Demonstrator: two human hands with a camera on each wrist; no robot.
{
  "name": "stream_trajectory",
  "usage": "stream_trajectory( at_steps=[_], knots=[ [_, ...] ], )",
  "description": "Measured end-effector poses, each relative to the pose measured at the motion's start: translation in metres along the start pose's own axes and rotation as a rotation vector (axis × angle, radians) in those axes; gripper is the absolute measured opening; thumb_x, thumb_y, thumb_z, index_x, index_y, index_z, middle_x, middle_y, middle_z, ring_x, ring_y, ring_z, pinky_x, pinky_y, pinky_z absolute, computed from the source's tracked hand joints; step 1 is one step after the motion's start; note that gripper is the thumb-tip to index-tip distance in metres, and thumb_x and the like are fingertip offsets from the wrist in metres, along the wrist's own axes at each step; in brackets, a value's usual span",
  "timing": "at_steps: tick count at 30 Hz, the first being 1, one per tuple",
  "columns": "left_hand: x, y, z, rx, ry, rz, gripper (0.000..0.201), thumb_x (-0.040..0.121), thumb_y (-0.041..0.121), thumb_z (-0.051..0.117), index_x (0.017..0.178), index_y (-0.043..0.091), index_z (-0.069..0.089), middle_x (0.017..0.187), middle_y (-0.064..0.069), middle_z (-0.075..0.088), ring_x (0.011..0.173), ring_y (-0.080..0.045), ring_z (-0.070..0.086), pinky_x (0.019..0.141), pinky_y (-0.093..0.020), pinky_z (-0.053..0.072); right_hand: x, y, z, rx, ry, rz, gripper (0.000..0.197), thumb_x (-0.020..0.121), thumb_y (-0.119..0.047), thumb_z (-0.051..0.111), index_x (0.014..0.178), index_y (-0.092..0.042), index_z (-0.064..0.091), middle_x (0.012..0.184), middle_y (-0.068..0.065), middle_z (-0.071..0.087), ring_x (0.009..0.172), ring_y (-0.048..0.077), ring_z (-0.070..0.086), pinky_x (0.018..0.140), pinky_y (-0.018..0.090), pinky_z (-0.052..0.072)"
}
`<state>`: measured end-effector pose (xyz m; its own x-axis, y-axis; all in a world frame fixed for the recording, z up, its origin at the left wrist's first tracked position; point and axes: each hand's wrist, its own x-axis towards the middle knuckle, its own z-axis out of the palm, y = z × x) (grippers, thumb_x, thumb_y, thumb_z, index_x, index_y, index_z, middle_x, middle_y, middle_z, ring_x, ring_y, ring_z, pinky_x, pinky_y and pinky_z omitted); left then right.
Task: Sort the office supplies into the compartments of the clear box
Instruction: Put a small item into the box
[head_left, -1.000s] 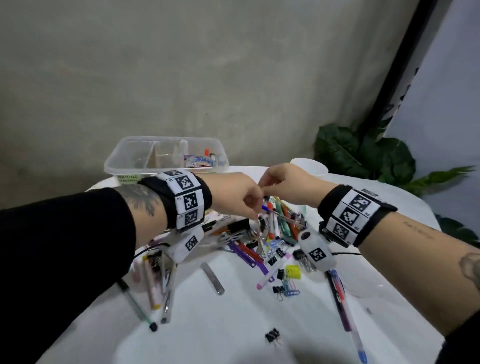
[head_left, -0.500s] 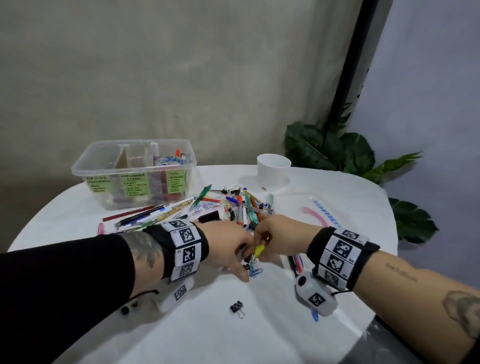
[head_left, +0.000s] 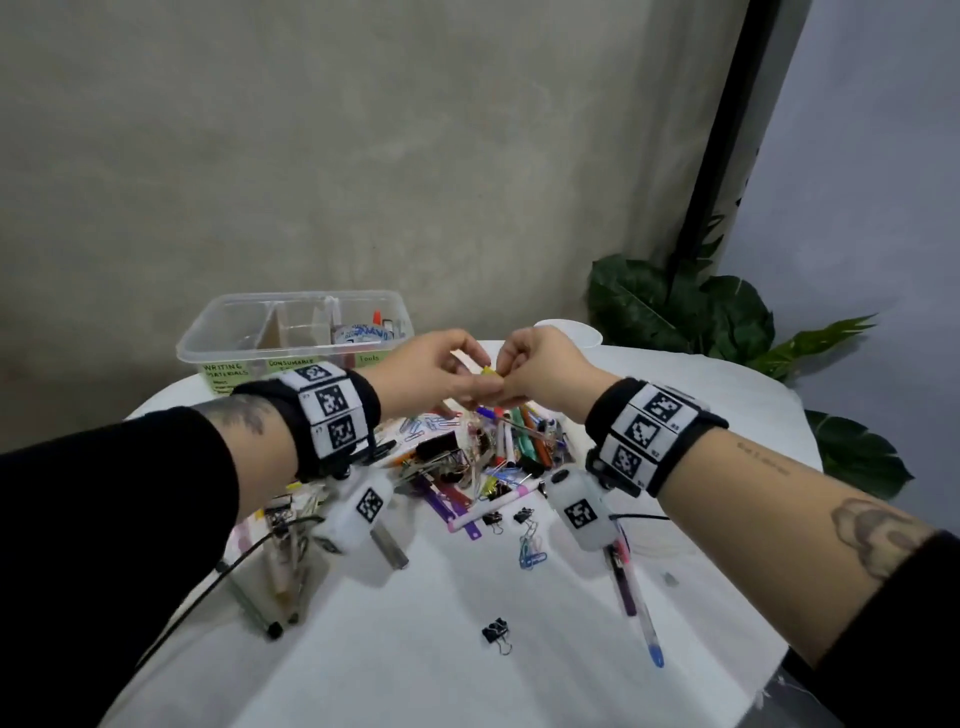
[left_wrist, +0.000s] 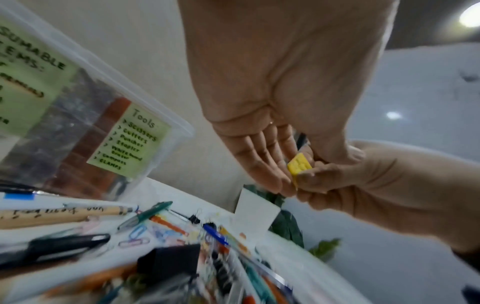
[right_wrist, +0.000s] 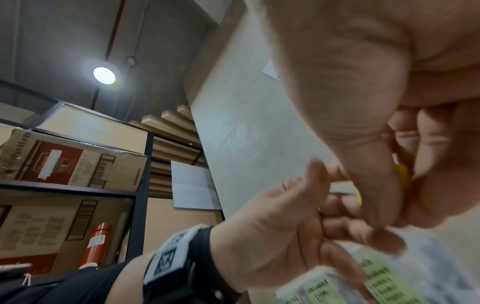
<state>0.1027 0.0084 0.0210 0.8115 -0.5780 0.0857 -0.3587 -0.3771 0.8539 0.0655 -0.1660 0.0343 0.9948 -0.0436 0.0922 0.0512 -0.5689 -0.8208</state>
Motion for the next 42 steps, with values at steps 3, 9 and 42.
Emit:
stream_trajectory(
  at_steps=[3, 9, 42],
  knots=[
    [0.008, 0.003, -0.029, -0.051, 0.168, 0.024, 0.014, 0.087, 0.020, 0.073, 0.091, 0.014, 0.061, 0.081, -0.007, 0.072, 0.067, -0.013, 0.068, 0.056, -0.027, 0.056, 0.024, -0.024, 0.013, 0.106, 0.026, -0.069, 0.030, 0.067, 0.014, 0.080, 0.070, -0.006, 0.056, 0.063, 0.014, 0.061, 0.062, 0.027, 0.066, 0.075, 0.047, 0.061],
    [0.023, -0.022, -0.101, 0.149, 0.343, 0.011, 0.010, 0.085, 0.016, 0.074, 0.083, 0.013, 0.065, 0.079, -0.006, 0.070, 0.068, -0.017, 0.065, 0.059, -0.029, 0.053, 0.069, -0.051, 0.051, 0.236, 0.031, -0.168, 0.025, 0.076, 0.011, 0.073, 0.076, -0.010, 0.060, 0.081, 0.013, 0.066, 0.074, 0.024, 0.064, 0.079, 0.039, 0.059],
    [0.042, -0.071, -0.122, 1.026, 0.023, -0.130, 0.042, 0.103, 0.046, 0.027, 0.125, 0.026, 0.056, 0.123, -0.007, 0.063, 0.111, -0.025, 0.055, 0.099, -0.039, 0.038, 0.089, -0.030, 0.097, -0.596, -0.271, -0.412, 0.064, 0.091, -0.021, 0.064, 0.148, -0.020, 0.035, 0.146, 0.007, 0.046, 0.132, 0.025, 0.043, 0.105, 0.036, 0.037]
  ],
)
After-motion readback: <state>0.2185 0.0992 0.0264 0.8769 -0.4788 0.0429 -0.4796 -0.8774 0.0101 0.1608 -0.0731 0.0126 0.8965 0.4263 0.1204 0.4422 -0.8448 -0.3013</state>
